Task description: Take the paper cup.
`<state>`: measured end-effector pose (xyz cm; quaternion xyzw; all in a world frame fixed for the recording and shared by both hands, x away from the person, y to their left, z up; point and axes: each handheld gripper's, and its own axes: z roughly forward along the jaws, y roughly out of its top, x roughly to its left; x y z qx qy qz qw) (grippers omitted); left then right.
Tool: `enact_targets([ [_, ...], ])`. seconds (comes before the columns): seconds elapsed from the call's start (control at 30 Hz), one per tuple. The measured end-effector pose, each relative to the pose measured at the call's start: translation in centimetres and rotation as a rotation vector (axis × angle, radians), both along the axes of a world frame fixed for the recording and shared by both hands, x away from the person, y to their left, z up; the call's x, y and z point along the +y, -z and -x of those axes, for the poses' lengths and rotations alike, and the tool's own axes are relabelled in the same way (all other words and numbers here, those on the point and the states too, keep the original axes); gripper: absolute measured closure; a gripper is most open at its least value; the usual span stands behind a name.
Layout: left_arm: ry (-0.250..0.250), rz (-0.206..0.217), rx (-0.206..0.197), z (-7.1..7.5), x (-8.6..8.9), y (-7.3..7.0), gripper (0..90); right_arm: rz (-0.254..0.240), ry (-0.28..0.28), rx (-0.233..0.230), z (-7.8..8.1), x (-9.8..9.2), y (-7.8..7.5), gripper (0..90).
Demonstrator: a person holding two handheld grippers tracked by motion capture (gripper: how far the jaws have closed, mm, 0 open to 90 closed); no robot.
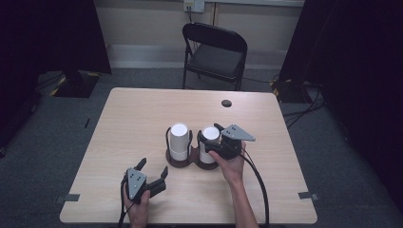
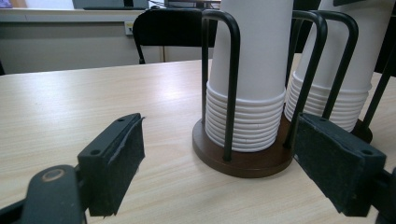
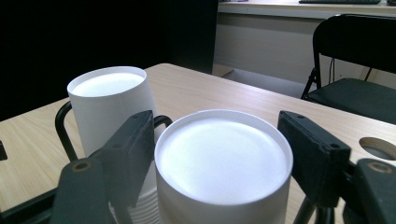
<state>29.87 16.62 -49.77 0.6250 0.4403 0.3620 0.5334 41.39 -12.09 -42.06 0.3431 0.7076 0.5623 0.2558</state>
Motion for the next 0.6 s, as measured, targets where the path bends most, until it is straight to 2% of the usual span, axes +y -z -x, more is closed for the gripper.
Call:
enact_targets([
  [0.1, -0.001, -0.001, -0.002, 0.01, 0.00, 0.00, 16.8, -0.008, 0.002, 0.015, -0.05, 0.04, 0.07, 29.2],
  [0.2, -0.003, -0.001, 0.000, 0.00, -0.01, 0.00, 16.8, 0.005, 0.003, 0.008, -0.07, 0.10, 0.17, 29.4],
  [0.27, -0.005, -0.007, 0.005, -0.02, -0.01, -0.02, 16.8, 0.027, 0.015, 0.018, -0.19, 0.18, 0.33, 30.1],
  [0.37, -0.002, -0.008, 0.005, -0.02, -0.04, -0.02, 16.5, 0.032, 0.018, 0.022, -0.18, 0.19, 0.42, 32.4],
  [0.5, 0.020, 0.004, 0.012, -0.17, 0.18, -0.03, 16.3, 0.038, 0.020, 0.017, -0.14, 0.24, 0.40, 32.9],
  [0.6, 0.012, 0.005, 0.015, -0.14, 0.12, -0.02, 16.2, 0.038, 0.026, 0.010, -0.04, 0.24, 0.31, 33.2],
])
